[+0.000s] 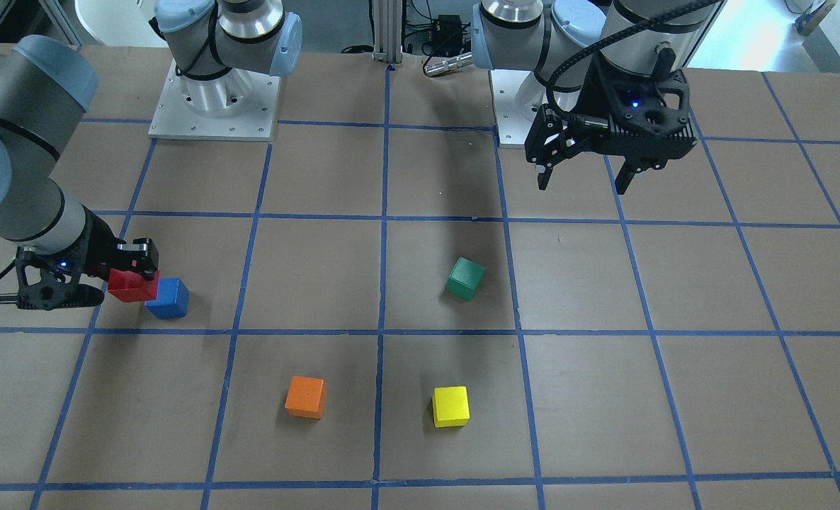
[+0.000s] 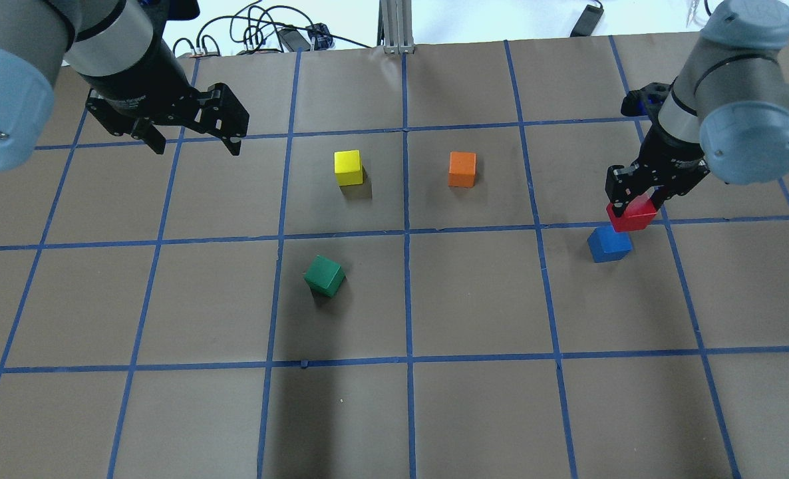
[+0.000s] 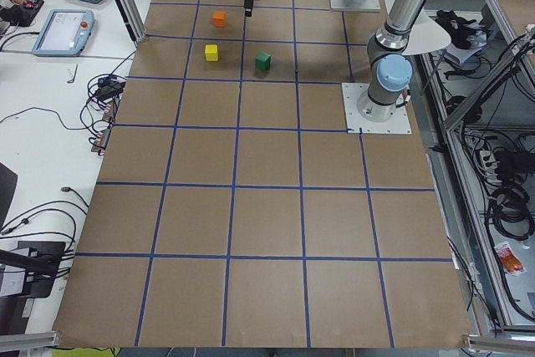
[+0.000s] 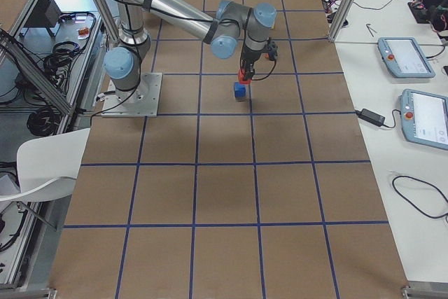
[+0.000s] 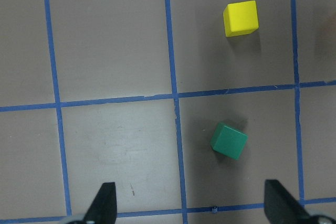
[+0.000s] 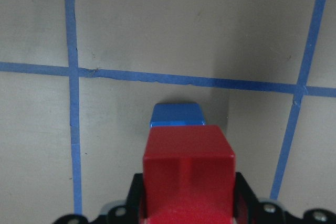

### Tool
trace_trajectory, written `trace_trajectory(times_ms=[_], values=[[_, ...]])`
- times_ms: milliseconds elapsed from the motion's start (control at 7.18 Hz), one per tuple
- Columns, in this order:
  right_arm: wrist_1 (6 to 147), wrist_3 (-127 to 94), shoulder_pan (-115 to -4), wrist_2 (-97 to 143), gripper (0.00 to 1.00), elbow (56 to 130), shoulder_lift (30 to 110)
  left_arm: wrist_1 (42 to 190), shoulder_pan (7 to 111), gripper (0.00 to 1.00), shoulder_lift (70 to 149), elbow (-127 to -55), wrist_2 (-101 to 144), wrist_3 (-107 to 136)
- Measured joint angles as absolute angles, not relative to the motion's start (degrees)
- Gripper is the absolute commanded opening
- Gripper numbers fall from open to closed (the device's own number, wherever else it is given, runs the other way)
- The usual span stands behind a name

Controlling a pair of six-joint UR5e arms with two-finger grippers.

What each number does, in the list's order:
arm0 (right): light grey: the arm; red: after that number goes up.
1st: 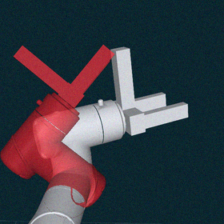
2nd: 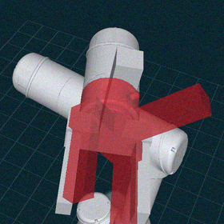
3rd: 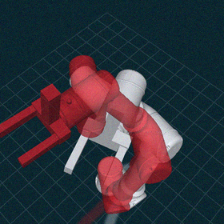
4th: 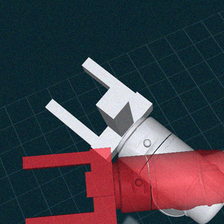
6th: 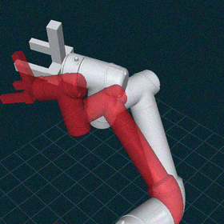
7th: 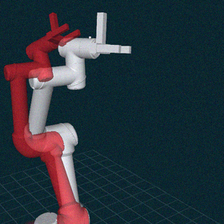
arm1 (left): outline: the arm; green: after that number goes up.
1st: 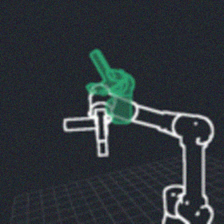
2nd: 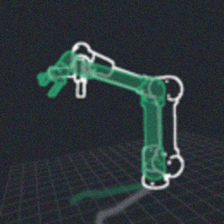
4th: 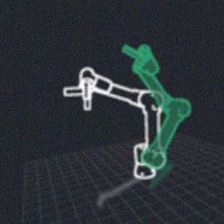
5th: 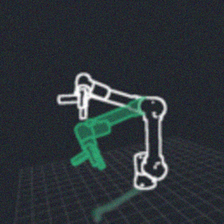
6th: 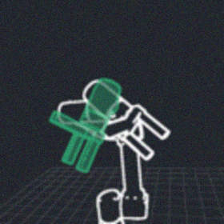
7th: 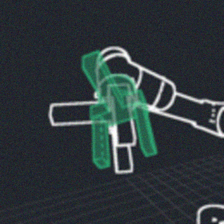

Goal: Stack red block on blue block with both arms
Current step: 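Lower the red cube onto the blue cube with the right gripper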

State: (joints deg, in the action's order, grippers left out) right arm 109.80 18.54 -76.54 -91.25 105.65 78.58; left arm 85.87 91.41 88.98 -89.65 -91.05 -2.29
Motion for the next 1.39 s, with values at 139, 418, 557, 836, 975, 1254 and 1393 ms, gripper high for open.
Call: trace_trajectory(times_ms=[139, 418, 557, 836, 975, 1254, 1393], values=[[111.76, 18.89, -76.61, -91.21, 0.00, 107.49, 79.07, 85.87, 91.41, 1.00, 88.96, -89.65, -91.06, -2.28], [112.76, 19.39, -76.65, -91.19, 0.00, 108.84, 79.29, 85.87, 91.41, 1.00, 88.95, -89.65, -91.05, -2.29], [113.01, 19.75, -76.65, -91.16, 0.00, 109.29, 79.25, 85.87, 91.41, 1.00, 88.92, -89.65, -91.05, -2.28], [114.23, 19.91, -76.64, -91.16, 0.09, 110.00, 79.11, 85.87, 91.41, 1.00, 88.87, -89.71, -91.05, -2.28], [114.58, 19.87, -76.64, -91.22, 0.14, 110.11, 79.06, 85.87, 91.41, 1.00, 88.86, -89.72, -91.06, -2.29], [115.06, 19.69, -76.62, -91.25, 0.39, 110.81, 79.02, 85.87, 91.41, 1.00, 88.86, -89.73, -91.02, -2.28], [115.90, 19.68, -76.59, -91.24, 0.44, 111.48, 79.02, 85.87, 91.41, 1.00, 88.86, -89.74, -91.02, -2.29]])
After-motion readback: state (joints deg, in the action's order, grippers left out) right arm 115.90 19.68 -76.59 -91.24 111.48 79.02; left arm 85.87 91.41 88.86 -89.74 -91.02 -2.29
